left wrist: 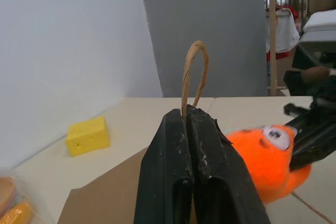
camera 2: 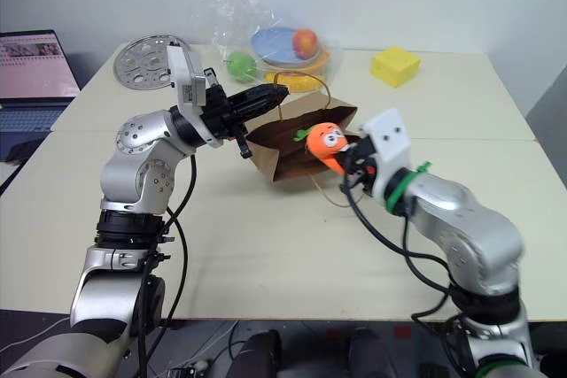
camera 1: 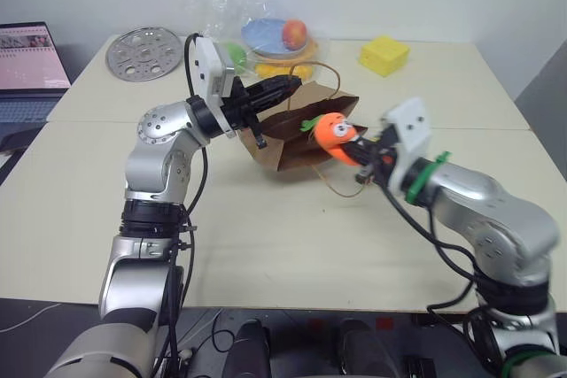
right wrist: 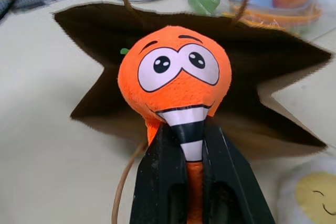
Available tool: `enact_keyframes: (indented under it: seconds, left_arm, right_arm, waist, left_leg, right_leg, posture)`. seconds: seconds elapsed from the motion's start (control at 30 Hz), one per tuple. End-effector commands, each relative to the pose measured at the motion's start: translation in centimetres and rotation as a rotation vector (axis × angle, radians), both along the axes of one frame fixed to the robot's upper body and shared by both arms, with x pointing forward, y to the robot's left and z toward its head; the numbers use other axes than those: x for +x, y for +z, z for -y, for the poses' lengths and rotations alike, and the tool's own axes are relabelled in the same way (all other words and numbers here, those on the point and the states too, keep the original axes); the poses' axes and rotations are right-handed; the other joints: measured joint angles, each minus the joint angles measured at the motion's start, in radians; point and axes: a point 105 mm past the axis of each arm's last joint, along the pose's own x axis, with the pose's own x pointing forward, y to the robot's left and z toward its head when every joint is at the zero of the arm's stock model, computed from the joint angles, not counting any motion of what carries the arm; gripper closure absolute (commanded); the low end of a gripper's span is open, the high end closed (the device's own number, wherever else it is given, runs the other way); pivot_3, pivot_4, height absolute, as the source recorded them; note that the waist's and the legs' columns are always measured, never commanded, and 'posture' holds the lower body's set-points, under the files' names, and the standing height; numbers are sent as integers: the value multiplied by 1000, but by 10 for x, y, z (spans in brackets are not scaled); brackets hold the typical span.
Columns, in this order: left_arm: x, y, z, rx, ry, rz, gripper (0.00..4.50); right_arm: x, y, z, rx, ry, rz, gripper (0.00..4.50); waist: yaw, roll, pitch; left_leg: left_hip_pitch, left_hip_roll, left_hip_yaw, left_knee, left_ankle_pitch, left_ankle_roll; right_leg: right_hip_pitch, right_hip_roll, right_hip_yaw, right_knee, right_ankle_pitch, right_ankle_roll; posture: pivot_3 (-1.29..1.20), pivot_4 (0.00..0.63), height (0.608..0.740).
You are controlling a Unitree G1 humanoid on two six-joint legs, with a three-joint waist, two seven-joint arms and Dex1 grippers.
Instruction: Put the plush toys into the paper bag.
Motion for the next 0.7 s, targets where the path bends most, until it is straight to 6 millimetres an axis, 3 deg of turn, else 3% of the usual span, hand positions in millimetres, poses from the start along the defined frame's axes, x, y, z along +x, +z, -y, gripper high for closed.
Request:
enact_keyframes:
  seconds: [0.03,0.3,0.5,0.7]
  left_arm:
    - [-7,12,4,-12,-15,47,4500]
    - [-9,12,10,-37,-24,37,4500]
    - [-10,12,11,-43,-22,32,4500]
    - [-12,10,8,-41,-15,27,4500]
  right_arm:
    - [17,2,-17,-12,-14,22,4496]
    - [46,5,-65,30,1,6,4496]
    - [51,3,-81,57,24,6,4496]
    - [40,2,-68,117,64,22,2444]
  waist:
    - [0,0,0]
    - [-3,0,0]
    - [0,0,0]
    - [1,0,0]
  left_leg:
    - [0,0,0,0,0,0]
    - [0,0,0,-1,0,0]
    - [-1,0,0,-1,0,0]
    - [-1,0,0,-1,0,0]
  right_leg:
    - [0,0,0,0,0,0]
    - [-1,0,0,0,0,0]
    - [-1,0,0,0,0,0]
    - [-1,0,0,0,0,0]
  posture:
    - [0,150,740]
    - [0,150,740]
    - [0,150,740]
    - [0,150,740]
